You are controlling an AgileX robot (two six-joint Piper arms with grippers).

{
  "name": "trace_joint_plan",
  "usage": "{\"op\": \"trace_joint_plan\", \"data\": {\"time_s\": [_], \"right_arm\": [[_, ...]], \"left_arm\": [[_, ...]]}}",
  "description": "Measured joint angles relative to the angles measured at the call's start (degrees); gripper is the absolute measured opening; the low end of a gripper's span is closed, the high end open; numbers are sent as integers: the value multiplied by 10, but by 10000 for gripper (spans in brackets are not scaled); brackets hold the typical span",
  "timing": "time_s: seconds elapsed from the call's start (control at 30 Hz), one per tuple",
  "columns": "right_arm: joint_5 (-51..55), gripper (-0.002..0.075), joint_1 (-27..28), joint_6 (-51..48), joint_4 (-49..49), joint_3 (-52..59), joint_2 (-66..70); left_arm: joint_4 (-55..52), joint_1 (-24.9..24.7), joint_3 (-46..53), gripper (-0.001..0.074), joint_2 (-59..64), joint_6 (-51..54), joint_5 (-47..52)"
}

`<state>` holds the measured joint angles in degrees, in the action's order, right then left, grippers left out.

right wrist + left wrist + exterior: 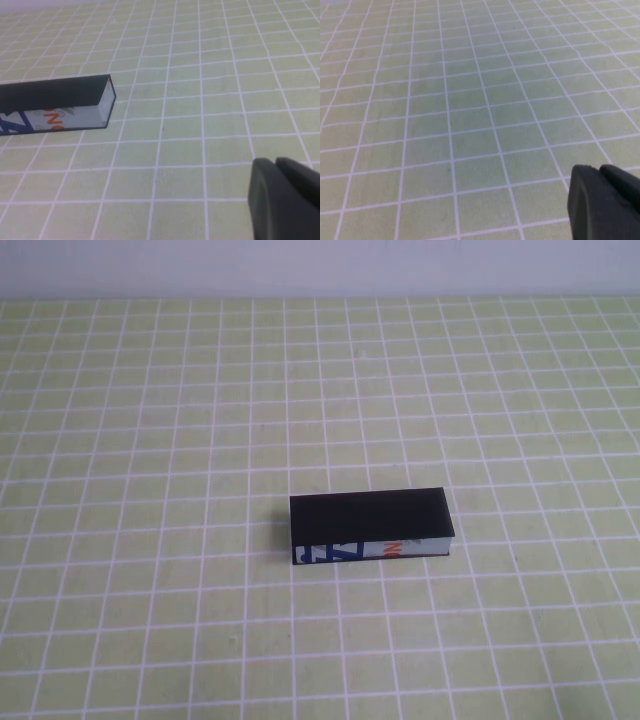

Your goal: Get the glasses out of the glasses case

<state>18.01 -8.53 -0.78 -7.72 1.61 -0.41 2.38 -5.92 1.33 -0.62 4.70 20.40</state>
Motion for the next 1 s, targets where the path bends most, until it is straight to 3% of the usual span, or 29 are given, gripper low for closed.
{"op": "trace_joint_plan", "data": {"time_s": [0.77, 0.9, 1.0], "right_arm": [[0, -17, 0, 0, 0, 0, 0], [0, -17, 0, 0, 0, 0, 0], [0, -17, 0, 0, 0, 0, 0]], "left_arm": [[9, 0, 0, -4, 0, 0, -2], [71, 0, 1, -4, 0, 0, -23], [183, 0, 1, -4, 0, 0, -63]]}}
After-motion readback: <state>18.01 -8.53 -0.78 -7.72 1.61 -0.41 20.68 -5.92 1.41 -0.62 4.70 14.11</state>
